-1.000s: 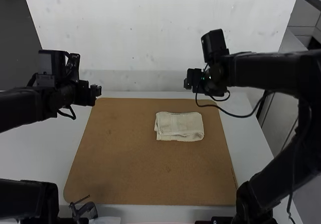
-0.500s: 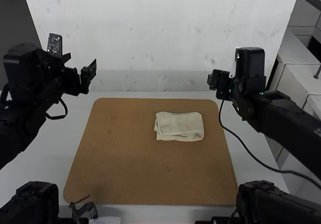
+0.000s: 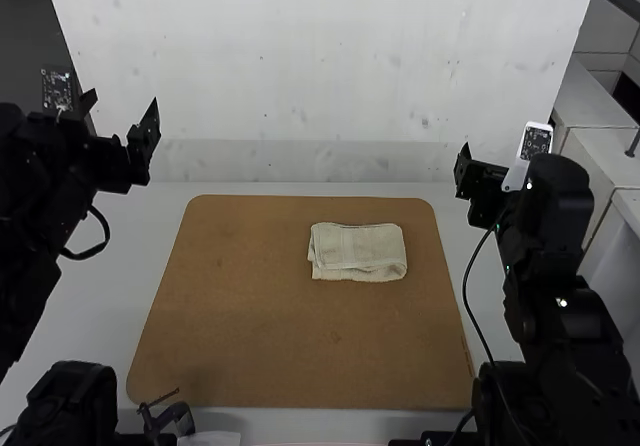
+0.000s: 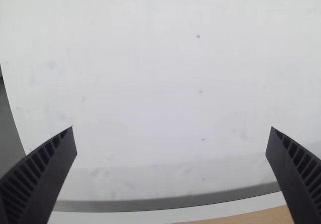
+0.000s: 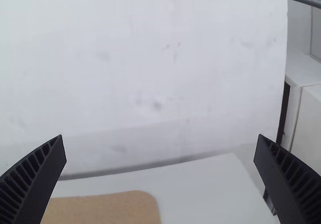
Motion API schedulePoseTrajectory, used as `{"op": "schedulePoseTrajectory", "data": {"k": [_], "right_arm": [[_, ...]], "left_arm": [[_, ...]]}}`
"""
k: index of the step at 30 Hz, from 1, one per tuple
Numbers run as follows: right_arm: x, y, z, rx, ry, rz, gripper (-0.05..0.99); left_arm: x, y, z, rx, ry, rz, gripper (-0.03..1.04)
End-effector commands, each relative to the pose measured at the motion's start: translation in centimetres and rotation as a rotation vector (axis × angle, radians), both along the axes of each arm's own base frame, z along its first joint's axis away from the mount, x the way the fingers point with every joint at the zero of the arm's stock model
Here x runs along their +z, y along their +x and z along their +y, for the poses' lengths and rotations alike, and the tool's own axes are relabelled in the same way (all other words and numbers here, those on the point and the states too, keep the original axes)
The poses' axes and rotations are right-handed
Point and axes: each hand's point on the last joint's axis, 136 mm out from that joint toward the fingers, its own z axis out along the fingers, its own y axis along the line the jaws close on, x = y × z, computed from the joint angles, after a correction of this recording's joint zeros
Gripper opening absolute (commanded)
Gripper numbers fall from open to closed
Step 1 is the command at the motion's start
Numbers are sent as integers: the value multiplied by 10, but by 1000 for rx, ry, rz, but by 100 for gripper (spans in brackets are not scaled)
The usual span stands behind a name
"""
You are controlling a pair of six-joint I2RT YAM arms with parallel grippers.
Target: Fold the towel.
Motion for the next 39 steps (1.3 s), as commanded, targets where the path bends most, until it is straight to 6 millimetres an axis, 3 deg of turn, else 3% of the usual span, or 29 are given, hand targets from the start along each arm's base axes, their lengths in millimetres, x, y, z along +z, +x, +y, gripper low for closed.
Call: {"op": "schedulePoseTrajectory", "data": {"k": [1,7,10,20,25,39], "right_arm": [[3,-3,2,18,-40,-23,97],[-4,-9,5,39,-42,-49,97],[-5,-11,8,51,-41,-63,97],[-13,-18,9,58,-41,-93,97],[-20,-16,9,62,-41,-80,97],[-46,-9,12,73,-41,-51,97]], "left_arm": [[5,-8,20,87,-26,-25,97],[0,-23,36,145,-112,-45,97],[-9,-21,33,121,-164,-10,97],[-46,-8,19,48,-105,30,97],[-59,-12,-5,-66,-13,-57,97],[-117,-3,-14,-116,77,28,97]]}}
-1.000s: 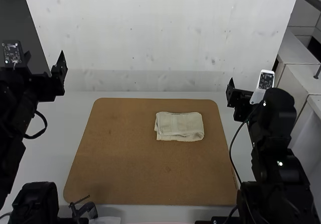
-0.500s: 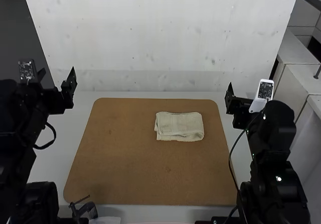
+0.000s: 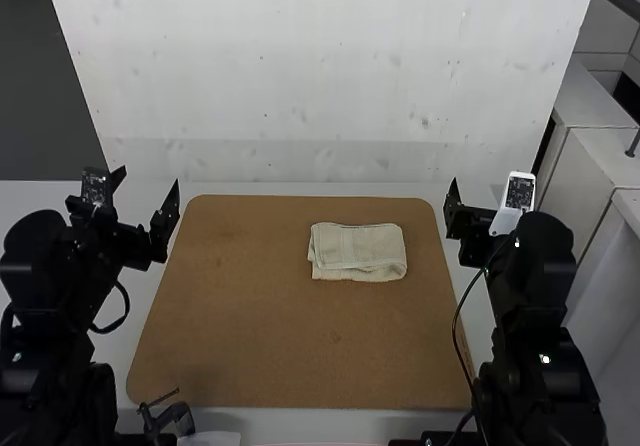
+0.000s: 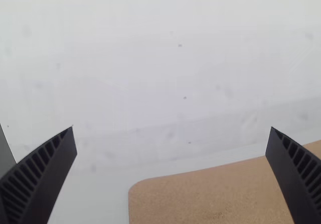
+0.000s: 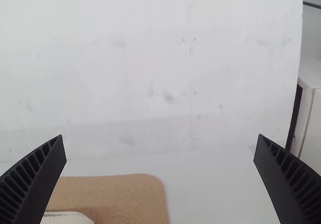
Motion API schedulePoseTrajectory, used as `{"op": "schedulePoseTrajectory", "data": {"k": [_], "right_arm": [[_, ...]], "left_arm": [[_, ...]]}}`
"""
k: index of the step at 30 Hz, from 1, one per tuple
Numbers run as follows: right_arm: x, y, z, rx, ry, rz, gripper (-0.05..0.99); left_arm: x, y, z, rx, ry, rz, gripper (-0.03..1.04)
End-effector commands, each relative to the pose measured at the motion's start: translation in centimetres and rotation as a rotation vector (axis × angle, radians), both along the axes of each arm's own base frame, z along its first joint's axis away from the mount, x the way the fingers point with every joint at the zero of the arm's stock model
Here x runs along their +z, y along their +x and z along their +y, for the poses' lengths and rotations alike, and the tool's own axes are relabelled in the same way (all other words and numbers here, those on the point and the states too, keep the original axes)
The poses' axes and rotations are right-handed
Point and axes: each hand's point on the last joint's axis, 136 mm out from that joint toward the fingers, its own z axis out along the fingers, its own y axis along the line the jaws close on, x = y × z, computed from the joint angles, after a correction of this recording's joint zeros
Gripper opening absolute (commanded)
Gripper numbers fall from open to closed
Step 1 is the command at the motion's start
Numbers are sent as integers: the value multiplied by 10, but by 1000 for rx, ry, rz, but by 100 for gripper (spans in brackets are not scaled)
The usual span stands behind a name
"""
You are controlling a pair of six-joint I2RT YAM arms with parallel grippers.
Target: Fold the towel.
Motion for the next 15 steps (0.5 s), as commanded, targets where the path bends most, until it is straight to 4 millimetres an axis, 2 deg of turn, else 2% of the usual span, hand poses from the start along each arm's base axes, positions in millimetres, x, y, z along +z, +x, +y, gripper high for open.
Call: {"op": "schedulePoseTrajectory", "data": {"k": [1,7,9,15], "right_arm": [[-1,1,3,17,-4,-14,97],[-2,1,7,34,17,-14,97],[-12,1,13,68,35,27,97],[-18,1,19,107,41,57,97]], "left_arm": [[-7,-1,-5,-31,31,5,97],[-17,-1,-5,-30,28,59,97],[-21,-2,-5,-27,27,79,97],[-21,-1,-3,-18,19,78,99]]}}
